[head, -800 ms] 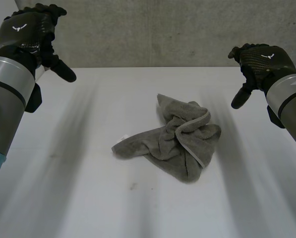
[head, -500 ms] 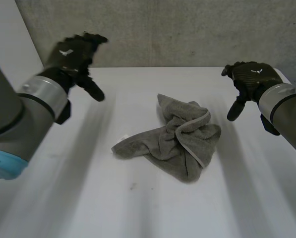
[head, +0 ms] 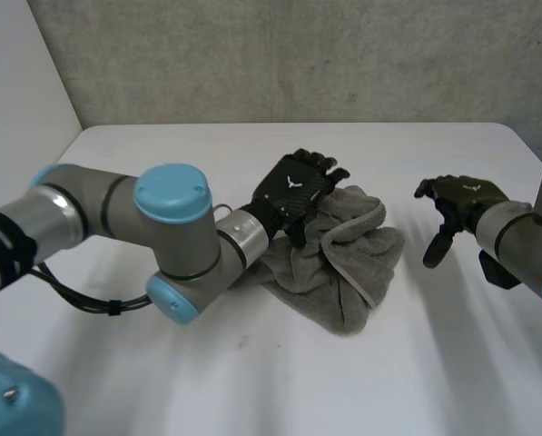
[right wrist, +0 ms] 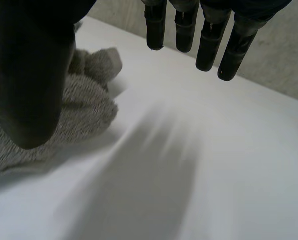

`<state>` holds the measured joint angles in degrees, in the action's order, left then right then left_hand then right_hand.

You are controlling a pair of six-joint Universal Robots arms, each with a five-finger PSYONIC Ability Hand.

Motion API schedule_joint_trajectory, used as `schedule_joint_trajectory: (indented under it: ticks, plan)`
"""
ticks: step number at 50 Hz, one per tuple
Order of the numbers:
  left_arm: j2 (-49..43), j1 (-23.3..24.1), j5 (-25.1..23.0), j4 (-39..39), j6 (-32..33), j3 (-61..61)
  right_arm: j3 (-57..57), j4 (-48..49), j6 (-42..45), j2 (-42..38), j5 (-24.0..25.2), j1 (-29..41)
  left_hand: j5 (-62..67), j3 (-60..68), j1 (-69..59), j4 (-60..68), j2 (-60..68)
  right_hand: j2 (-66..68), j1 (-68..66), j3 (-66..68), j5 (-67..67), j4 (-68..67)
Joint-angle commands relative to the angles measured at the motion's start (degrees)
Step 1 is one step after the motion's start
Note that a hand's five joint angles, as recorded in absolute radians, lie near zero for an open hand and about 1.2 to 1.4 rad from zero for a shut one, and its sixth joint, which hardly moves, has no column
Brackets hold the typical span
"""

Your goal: Fold the towel.

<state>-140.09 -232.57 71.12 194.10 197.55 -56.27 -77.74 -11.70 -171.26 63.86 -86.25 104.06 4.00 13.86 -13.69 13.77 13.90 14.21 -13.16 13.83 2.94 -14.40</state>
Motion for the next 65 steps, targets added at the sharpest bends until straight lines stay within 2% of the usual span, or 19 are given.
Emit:
schedule_joint_trajectory:
  ticks: [1, 3, 5, 6, 8, 9, 11, 13, 22, 27, 30, 32, 38, 42, 51, 54, 57, 61, 65]
  plan:
    - [-4.2, 0.8, -1.1, 0.0, 0.6, 4.3, -3.6, 0.4, 1.9, -1.0, 0.7, -0.1, 6.0, 6.1, -6.3, 6.2, 6.1, -4.2, 3.2, -3.8, -2.9, 4.4]
    - [-4.8, 1.1, -1.9, 0.0, 0.6, 5.2, -4.0, 0.4, 2.7, -1.5, 0.9, -0.1, 10.7, 10.8, -11.0, 10.9, 10.8, -4.2, 3.2, -3.8, -2.9, 4.4]
    - [-5.5, 1.1, -3.5, -0.1, 0.6, 6.9, -4.2, 0.5, 3.3, -2.1, 1.0, -0.1, 23.2, 23.4, -23.5, 23.5, 23.3, -4.2, 3.2, -3.8, -2.9, 4.4]
    - [-5.5, 1.1, -3.5, -0.1, 0.6, 6.9, -4.2, 0.6, 3.6, -2.6, 1.0, -0.2, 23.3, 23.4, -23.6, 23.5, 23.4, -4.2, 3.2, -3.8, -2.9, 4.4]
    - [-5.9, 1.1, -4.1, -0.1, 0.6, 7.9, -4.2, 0.6, 3.7, -3.1, 1.1, -0.2, 43.7, 43.9, -44.0, 43.9, 43.8, -4.2, 3.2, -3.8, -2.9, 4.4]
    - [-5.9, 1.1, -4.1, -0.1, 0.6, 7.9, -4.1, 0.6, 3.7, -3.5, 1.2, -0.2, 43.8, 44.0, -44.1, 44.0, 43.9, -4.2, 3.2, -3.8, -2.9, 4.4]
    - [-5.6, 1.1, -3.9, -0.1, 0.6, 8.0, -4.2, 0.6, 3.7, -3.6, 1.2, -0.2, 59.9, 60.0, -60.2, 60.1, 60.0, -4.2, 3.2, -3.8, -2.9, 4.4]
    - [-5.3, 1.1, -3.5, -0.1, 0.6, 7.8, -4.3, 0.7, 3.7, -3.6, 1.2, -0.1, 65.9, 66.1, -66.2, 66.2, 66.0, -4.2, 3.2, -3.8, -2.9, 4.4]
    - [0.8, 0.1, 0.4, -0.7, 3.0, 2.2, -6.2, 4.2, 2.7, -3.0, 0.9, 1.7, 66.0, 66.1, -66.3, 66.2, 66.1, -4.2, 3.2, -3.8, -2.9, 4.4]
    - [10.2, -1.3, 8.9, -0.5, 6.5, -8.2, -7.4, 6.1, -1.0, -2.3, 0.9, 4.4, 66.0, 66.1, -66.3, 66.2, 66.1, -4.2, 3.2, -3.8, -2.9, 4.4]
    - [12.5, -1.6, 11.1, -0.6, 7.3, -10.4, -7.9, 6.2, -3.9, -1.6, 0.7, 5.3, 66.0, 66.1, -66.3, 66.2, 66.1, -4.2, 3.2, -3.8, -2.9, 4.4]
    - [17.2, -2.2, 15.5, -0.7, 8.9, -15.7, -8.5, 6.3, -5.0, -1.4, 0.7, 5.4, 66.0, 66.1, -66.3, 66.2, 66.1, -4.2, 3.2, -3.8, -2.9, 4.4]
    - [26.9, -3.1, 21.5, -0.7, 10.0, -27.9, -11.6, 6.6, -5.4, 1.2, 0.1, 8.2, 66.0, 66.1, -66.3, 66.2, 66.1, -4.2, 3.2, -3.8, -2.9, 4.4]
    - [31.5, -3.1, 22.2, -0.7, 10.0, -34.2, -12.8, 7.5, -5.3, 2.1, -0.9, 10.0, 66.0, 66.1, -66.3, 66.2, 66.1, -4.2, 3.2, -3.8, -2.9, 4.4]
    - [40.3, -3.3, 22.3, -0.1, 10.0, -45.8, -15.2, 7.5, -3.4, 4.4, -1.8, 16.1, 66.0, 66.1, -66.3, 66.2, 66.1, 11.0, -12.1, 11.4, 12.3, -10.8]
    - [42.0, -3.3, 22.4, -0.1, 9.7, -47.3, -15.1, 7.3, -2.8, 4.6, -1.3, 17.1, 66.0, 66.1, -66.3, 66.2, 66.1, 8.5, -9.6, 8.9, 9.8, -8.3]
    - [43.2, -3.3, 22.4, -0.2, 9.5, -47.8, -14.2, 7.7, -2.9, 4.4, 0.8, 18.6, 66.0, 66.1, -66.3, 66.2, 66.1, -3.7, 2.7, -3.3, -2.5, 3.9]
    - [44.8, -3.3, 22.5, -0.3, 9.3, -48.0, -12.8, 8.5, -2.9, 2.3, 2.1, 19.9, 66.0, 66.1, -66.3, 66.2, 66.1, -4.2, 3.2, -3.8, -2.9, 4.4]
    - [48.0, -3.2, 22.5, -0.4, 9.1, -48.0, -7.2, 11.0, -3.3, -5.7, 1.4, 21.4, 66.0, 66.1, -66.3, 66.2, 66.1, -4.2, 3.2, -3.8, -2.9, 4.4]
